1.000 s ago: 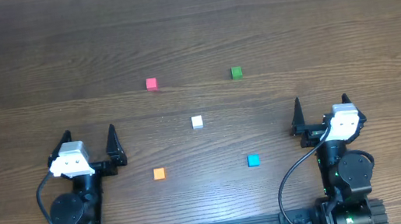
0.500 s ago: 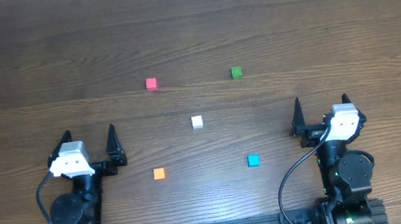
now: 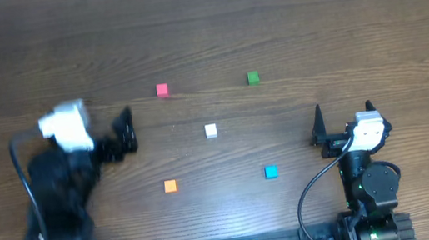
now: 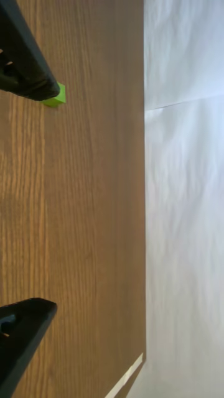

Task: Stack Cubes

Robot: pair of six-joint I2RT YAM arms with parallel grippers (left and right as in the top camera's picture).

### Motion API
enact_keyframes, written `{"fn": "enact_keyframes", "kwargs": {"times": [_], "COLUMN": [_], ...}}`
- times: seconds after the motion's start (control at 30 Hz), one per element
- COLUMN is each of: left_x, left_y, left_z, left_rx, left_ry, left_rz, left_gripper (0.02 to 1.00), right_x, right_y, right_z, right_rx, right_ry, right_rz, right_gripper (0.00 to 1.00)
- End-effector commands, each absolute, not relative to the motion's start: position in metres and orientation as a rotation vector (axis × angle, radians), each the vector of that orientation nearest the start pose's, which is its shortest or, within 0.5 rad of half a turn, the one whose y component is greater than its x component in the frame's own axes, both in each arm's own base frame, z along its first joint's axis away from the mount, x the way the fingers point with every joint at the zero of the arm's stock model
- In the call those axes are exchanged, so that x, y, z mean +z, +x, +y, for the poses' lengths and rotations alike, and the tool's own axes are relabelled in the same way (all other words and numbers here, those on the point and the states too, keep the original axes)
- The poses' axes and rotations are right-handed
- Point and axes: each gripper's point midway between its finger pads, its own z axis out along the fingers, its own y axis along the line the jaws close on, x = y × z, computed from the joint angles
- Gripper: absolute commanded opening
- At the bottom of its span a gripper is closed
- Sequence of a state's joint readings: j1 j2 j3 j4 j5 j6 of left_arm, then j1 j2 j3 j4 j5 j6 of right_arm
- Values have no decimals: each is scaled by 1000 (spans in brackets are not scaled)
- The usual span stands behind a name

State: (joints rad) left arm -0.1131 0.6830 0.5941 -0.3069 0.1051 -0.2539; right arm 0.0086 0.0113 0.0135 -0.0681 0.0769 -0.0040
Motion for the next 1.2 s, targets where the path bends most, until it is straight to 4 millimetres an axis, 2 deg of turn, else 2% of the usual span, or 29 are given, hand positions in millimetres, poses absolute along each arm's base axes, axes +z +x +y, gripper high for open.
{"fn": "enact_keyframes", "kwargs": {"times": [0.03,0.13,0.27,0.4,0.47,0.5,0.53,0.57,0.63,0.93,1.2], "left_x": [242,235,209,160,138,116,106,87,73,37,22], "left_y": [329,357,389,414,417,418,417,417,417,415,413], "left_z": [-80,-93,-111,-137,-143,-144,-144,-144,-143,-141,-138], "left_rx": [-447,-446,-440,-432,-426,-419,-414,-401,-385,-254,-132], "left_ry": [-32,-26,-10,28,36,5,-1,-10,-14,-5,23], "left_rz": [2159,2288,2454,2613,2667,2721,2746,2789,2819,2914,2944], "left_gripper": [1000,1000,1000,1000,998,998,998,998,989,961,908], "right_x": [158,158,158,158,158,158,158,158,158,158,158], "right_y": [246,246,246,246,246,246,246,246,246,246,246], "right_z": [-11,-11,-11,-11,-11,-11,-11,-11,-11,-11,-11], "right_rx": [-60,-60,-60,-60,-60,-60,-60,-60,-60,-60,-60], "right_ry": [42,42,42,42,42,42,42,42,42,42,42], "right_rz": [1639,1639,1639,1639,1639,1639,1639,1639,1639,1639,1639], "right_gripper": [993,991,993,991,993,991,993,991,993,991,989]}}
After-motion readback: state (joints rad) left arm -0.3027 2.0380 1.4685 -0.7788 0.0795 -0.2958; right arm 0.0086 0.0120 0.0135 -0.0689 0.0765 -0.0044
